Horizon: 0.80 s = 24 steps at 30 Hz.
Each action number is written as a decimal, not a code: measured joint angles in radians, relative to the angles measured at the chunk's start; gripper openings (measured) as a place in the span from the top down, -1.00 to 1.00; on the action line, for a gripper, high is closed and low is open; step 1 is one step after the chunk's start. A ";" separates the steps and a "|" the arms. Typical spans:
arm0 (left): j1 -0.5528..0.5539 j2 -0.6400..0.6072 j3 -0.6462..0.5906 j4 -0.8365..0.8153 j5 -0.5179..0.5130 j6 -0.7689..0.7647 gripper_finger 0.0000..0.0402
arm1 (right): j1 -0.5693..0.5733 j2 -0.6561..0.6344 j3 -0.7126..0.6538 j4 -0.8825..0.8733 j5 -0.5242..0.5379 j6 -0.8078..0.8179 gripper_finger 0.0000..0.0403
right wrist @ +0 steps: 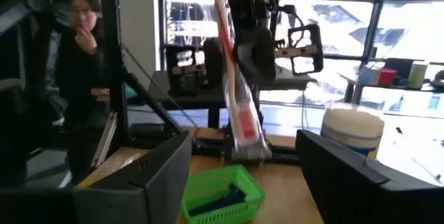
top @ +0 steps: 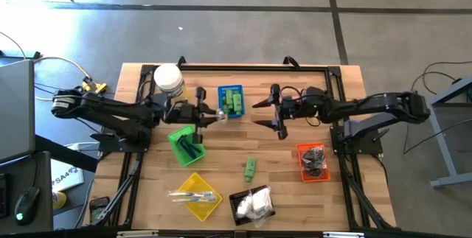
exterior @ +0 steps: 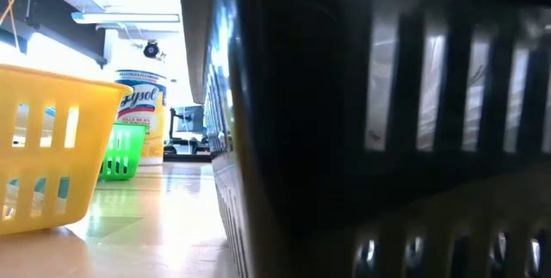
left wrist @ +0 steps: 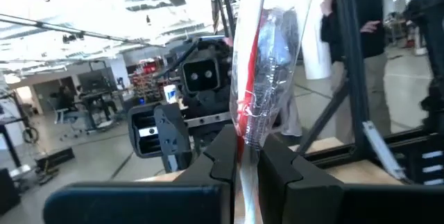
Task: Pick & Place Travel size toiletries
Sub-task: Put the red toothbrush into the yellow bin
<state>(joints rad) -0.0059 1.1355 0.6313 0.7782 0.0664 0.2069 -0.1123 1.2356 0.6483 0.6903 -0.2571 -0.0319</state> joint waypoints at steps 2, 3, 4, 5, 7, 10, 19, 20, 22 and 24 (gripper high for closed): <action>0.000 0.044 0.040 -0.003 -0.002 0.022 0.90 | 0.015 0.028 0.043 -0.008 0.017 -0.013 -0.29; 0.000 0.065 0.057 -0.004 0.003 0.030 0.90 | 0.021 0.042 0.063 -0.025 0.022 -0.022 -0.30; 0.000 0.085 0.077 -0.003 0.010 0.035 0.90 | 0.027 0.054 0.083 -0.044 0.023 -0.024 -0.30; 0.000 0.101 0.096 -0.003 0.022 0.039 0.90 | 0.030 0.066 0.101 -0.059 0.022 -0.026 -0.30; 0.000 0.133 0.130 0.000 0.033 0.051 0.90 | 0.034 0.088 0.124 -0.066 0.020 -0.026 -0.30; 0.000 0.172 0.164 -0.006 0.036 0.055 0.90 | 0.034 0.111 0.145 -0.066 0.020 -0.026 -0.29; 0.000 0.254 0.248 -0.003 0.062 0.077 0.90 | 0.034 0.116 0.156 -0.059 -0.010 -0.026 -0.29; 0.000 0.264 0.258 -0.003 0.062 0.081 0.90 | 0.034 0.116 0.156 -0.056 -0.019 -0.026 -0.29; 0.000 0.283 0.277 -0.003 0.062 0.096 0.90 | 0.034 0.116 0.156 -0.053 -0.028 -0.026 -0.28; 0.000 0.295 0.292 -0.006 0.063 0.103 0.90 | 0.034 0.116 0.156 -0.057 -0.030 -0.026 -0.28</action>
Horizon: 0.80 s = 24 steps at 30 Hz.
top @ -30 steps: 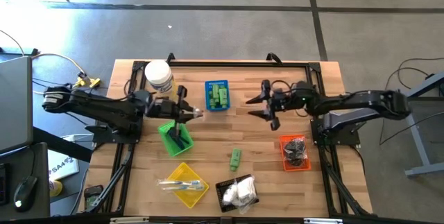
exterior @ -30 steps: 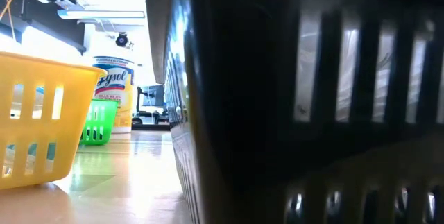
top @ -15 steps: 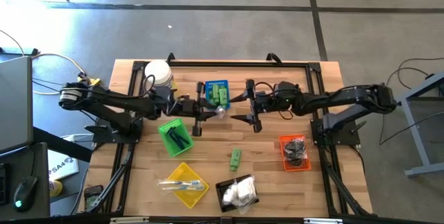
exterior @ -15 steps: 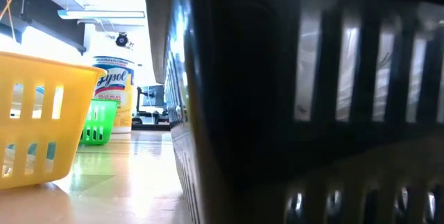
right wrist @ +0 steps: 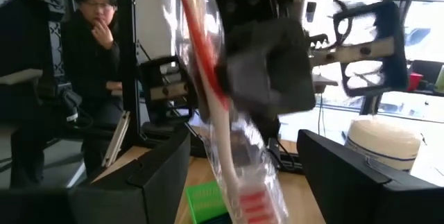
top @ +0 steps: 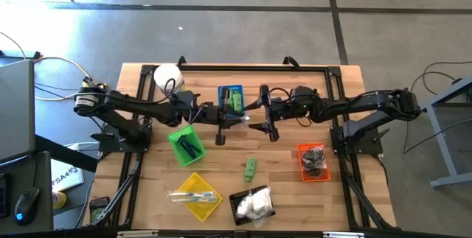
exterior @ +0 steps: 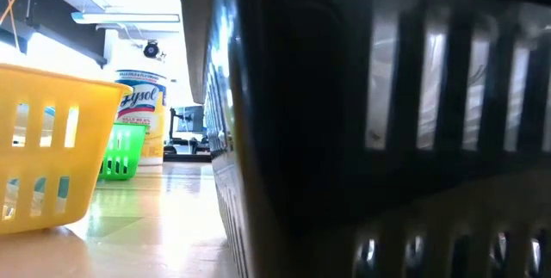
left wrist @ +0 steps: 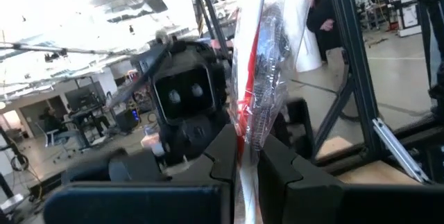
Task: Pick & Place Travel size toiletries
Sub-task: Put the red toothbrush into the yellow bin
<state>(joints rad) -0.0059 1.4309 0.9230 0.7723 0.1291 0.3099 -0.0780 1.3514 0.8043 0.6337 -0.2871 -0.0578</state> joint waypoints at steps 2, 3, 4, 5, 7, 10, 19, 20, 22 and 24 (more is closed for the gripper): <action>0.000 0.010 0.014 0.004 0.000 0.000 0.90 | 0.000 0.000 0.000 0.000 0.000 0.000 -0.28; 0.000 0.012 0.017 0.004 0.000 0.000 0.90 | 0.000 0.000 0.000 0.003 0.000 0.000 -0.28; 0.000 0.012 0.018 0.001 0.000 0.001 0.90 | 0.000 0.000 0.000 0.011 0.000 0.000 -0.27; 0.000 0.012 0.019 -0.004 0.000 0.003 0.90 | 0.000 0.000 0.000 0.017 0.000 0.000 -0.24; 0.000 0.012 0.019 -0.009 0.001 0.009 0.90 | 0.000 0.000 0.000 0.025 0.000 0.000 -0.14; 0.000 0.012 0.019 -0.017 0.000 0.008 0.90 | 0.000 0.000 0.000 0.033 0.000 -0.019 0.11; 0.001 0.012 0.019 -0.022 0.000 0.007 0.90 | 0.000 0.000 0.000 0.036 -0.047 -0.033 0.92; 0.001 0.012 0.019 -0.023 0.000 0.007 0.90 | 0.000 0.000 0.000 0.036 -0.049 -0.033 0.92; 0.000 0.012 0.019 -0.032 0.000 0.007 0.87 | 0.000 0.000 0.000 0.030 -0.051 -0.031 0.89; 0.000 0.012 0.019 -0.042 0.000 0.007 0.80 | 0.000 0.000 0.000 0.023 -0.052 -0.027 0.86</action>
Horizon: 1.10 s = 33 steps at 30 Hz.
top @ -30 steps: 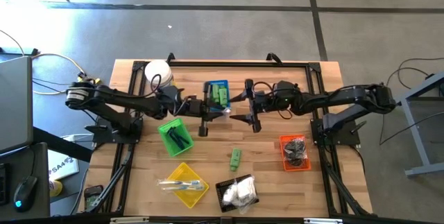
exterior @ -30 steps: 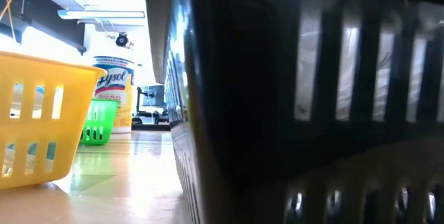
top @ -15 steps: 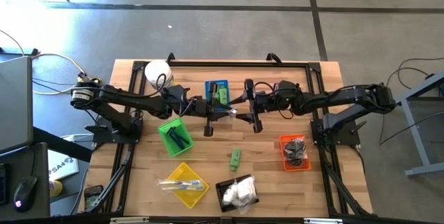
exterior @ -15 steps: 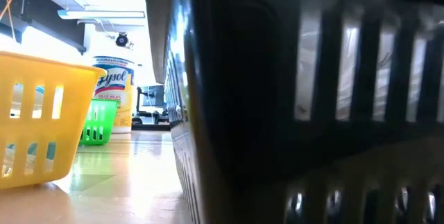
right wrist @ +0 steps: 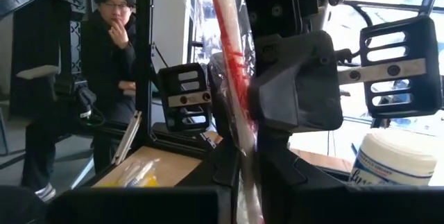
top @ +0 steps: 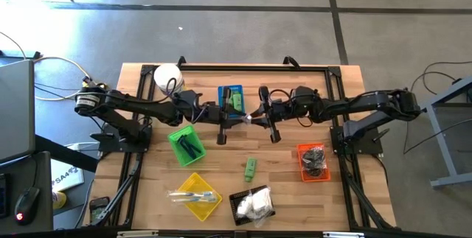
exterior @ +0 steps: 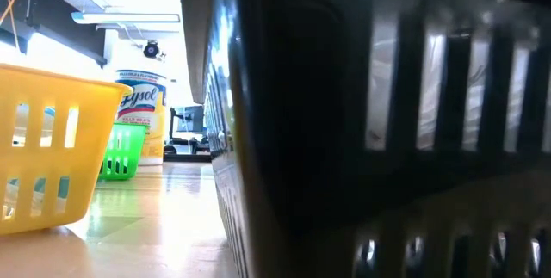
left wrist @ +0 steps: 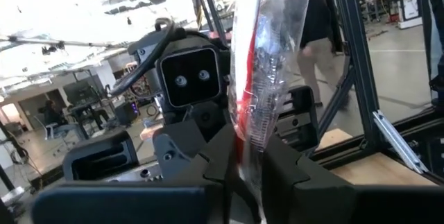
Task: Pick & Place Travel size toiletries
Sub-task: Put the red toothbrush into the yellow bin
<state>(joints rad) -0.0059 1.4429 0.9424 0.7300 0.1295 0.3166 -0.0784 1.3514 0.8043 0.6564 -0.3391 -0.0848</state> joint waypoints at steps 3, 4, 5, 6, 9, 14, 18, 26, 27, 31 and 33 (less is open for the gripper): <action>-0.001 -0.004 0.000 -0.028 0.000 -0.025 0.65 | 0.000 0.000 0.000 -0.014 0.013 0.001 0.87; -0.001 -0.013 0.000 -0.052 0.002 -0.036 0.59 | 0.000 0.000 0.000 -0.019 0.017 0.000 0.89; 0.000 -0.023 0.000 -0.077 0.012 -0.041 0.53 | -0.002 0.000 0.000 -0.023 0.016 -0.005 0.90; 0.000 -0.030 0.000 -0.097 0.025 -0.042 0.46 | -0.002 0.000 0.000 -0.026 0.017 -0.010 0.92; 0.000 -0.062 0.000 -0.177 0.040 -0.044 0.24 | -0.002 0.000 0.000 -0.039 0.018 -0.018 0.94; -0.002 -0.140 0.000 -0.355 0.043 -0.036 -0.11 | -0.003 -0.002 0.000 -0.098 0.029 -0.016 0.88; -0.002 -0.216 0.000 -0.538 0.002 -0.033 -0.26 | -0.003 -0.010 0.015 -0.249 0.093 -0.017 0.93; -0.062 -0.226 0.134 -0.909 -0.244 0.019 -0.29 | 0.013 -0.003 0.202 -0.792 0.305 -0.026 0.88; -0.081 -0.214 0.157 -0.945 -0.291 0.034 -0.29 | 0.017 -0.003 0.215 -0.820 0.326 -0.032 0.89; -0.136 -0.167 0.238 -1.010 -0.412 0.080 -0.29 | 0.022 -0.002 0.246 -0.907 0.363 -0.051 0.95; -0.152 -0.150 0.281 -1.052 -0.434 0.107 -0.29 | 0.021 -0.002 0.259 -0.941 0.364 -0.051 0.93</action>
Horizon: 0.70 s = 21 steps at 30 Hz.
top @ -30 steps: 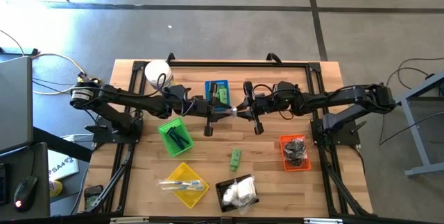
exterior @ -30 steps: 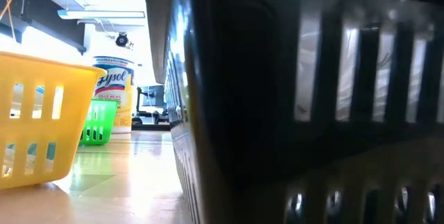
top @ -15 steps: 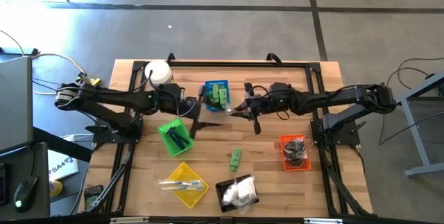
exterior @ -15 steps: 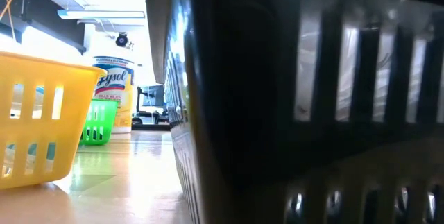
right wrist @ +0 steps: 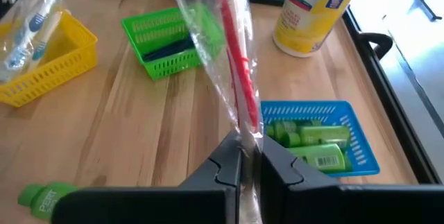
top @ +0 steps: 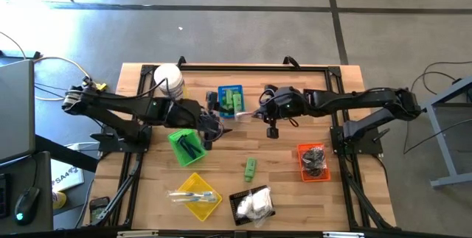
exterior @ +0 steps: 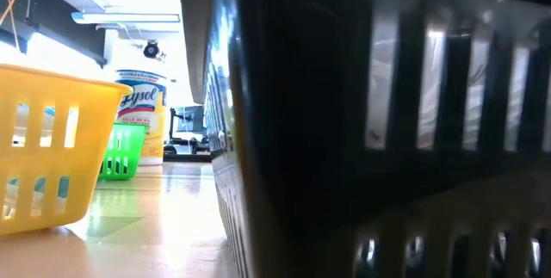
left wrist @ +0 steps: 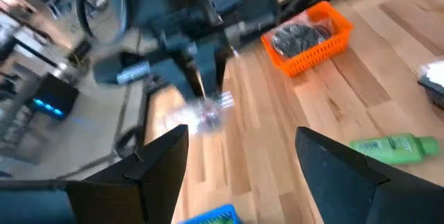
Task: Pick & Place Travel size toiletries
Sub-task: Put the red toothbrush into the yellow bin
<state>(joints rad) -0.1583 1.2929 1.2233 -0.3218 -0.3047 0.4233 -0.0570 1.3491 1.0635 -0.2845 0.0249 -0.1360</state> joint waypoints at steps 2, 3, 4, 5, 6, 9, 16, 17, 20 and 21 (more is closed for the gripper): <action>-0.009 0.038 0.054 -0.014 -0.021 0.029 -0.29 | 0.000 0.000 0.007 -0.014 0.003 0.000 0.89; -0.008 0.059 0.078 -0.035 -0.025 0.039 -0.29 | 0.000 0.000 0.007 -0.015 0.003 0.000 0.88; -0.007 0.081 0.102 -0.066 -0.027 0.043 -0.29 | 0.000 0.000 0.007 -0.018 0.004 0.000 0.87; -0.006 0.105 0.136 -0.089 -0.030 0.044 -0.29 | 0.000 0.001 0.007 -0.019 0.004 0.001 0.87; -0.006 0.128 0.172 -0.111 -0.033 0.044 -0.29 | 0.000 0.001 0.007 -0.020 0.004 0.003 0.88; -0.006 0.200 0.280 -0.234 -0.101 0.044 -0.29 | -0.005 0.001 0.007 -0.035 0.003 0.005 0.93; -0.020 0.320 0.449 -0.377 -0.139 0.045 -0.29 | -0.024 0.001 0.009 -0.076 0.003 0.035 0.87; -0.020 0.329 0.463 -0.375 -0.142 0.050 -0.29 | -0.024 0.001 0.009 -0.081 0.003 0.035 0.86; -0.020 0.354 0.492 -0.392 -0.160 0.062 -0.29 | -0.023 0.001 0.009 -0.086 0.003 0.035 0.89; -0.019 0.358 0.500 -0.389 -0.175 0.062 -0.29 | -0.023 0.001 0.009 -0.088 0.003 0.034 0.91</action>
<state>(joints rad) -0.1777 1.6506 1.7228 -0.7113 -0.4798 0.4857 -0.0803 1.3502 1.0721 -0.3721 0.0277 -0.1021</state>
